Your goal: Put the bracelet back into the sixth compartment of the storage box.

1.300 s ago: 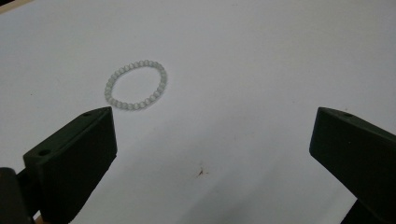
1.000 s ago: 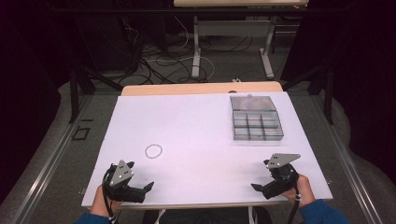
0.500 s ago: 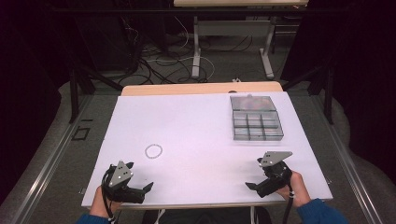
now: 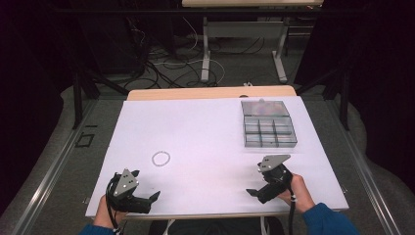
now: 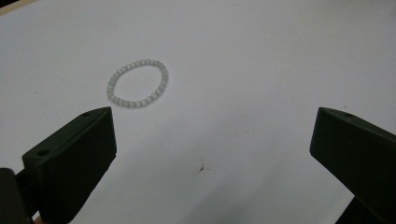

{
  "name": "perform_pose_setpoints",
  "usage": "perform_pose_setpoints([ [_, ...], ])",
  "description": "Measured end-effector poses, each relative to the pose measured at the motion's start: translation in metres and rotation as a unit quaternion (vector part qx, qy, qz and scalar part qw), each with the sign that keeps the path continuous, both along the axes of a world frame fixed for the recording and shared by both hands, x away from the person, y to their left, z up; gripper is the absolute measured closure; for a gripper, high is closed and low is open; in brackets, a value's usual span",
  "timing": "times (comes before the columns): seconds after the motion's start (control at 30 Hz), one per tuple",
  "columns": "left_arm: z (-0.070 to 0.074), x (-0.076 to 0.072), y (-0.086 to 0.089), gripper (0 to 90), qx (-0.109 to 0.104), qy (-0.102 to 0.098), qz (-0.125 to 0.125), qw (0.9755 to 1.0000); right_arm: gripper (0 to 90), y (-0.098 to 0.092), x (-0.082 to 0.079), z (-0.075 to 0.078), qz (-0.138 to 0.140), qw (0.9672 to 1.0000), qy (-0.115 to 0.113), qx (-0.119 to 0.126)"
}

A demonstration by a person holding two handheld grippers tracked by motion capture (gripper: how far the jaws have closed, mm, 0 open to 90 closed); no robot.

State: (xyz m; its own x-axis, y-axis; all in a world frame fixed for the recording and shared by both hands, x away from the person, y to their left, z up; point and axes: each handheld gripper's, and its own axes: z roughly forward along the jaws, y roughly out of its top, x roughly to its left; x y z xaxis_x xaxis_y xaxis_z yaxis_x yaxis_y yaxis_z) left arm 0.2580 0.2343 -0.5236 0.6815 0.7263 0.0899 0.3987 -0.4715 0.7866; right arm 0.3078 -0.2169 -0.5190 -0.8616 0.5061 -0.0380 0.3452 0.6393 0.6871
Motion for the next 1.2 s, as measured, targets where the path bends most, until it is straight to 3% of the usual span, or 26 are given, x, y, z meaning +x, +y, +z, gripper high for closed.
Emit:
perform_pose_setpoints([
  [0.73, 0.0, -0.001, 0.0, 0.2, 0.001, 0.003, 0.002, 1.0, 0.7, 0.045, 0.016, 0.0, 0.047, 0.9989, 0.0, -0.001],
  [1.2, 0.0, -0.005, 0.003, 0.2, -0.002, 0.006, 0.005, 1.0, 0.0, 0.084, 0.031, 0.0, 0.08, 0.9968, 0.002, 0.007],
])
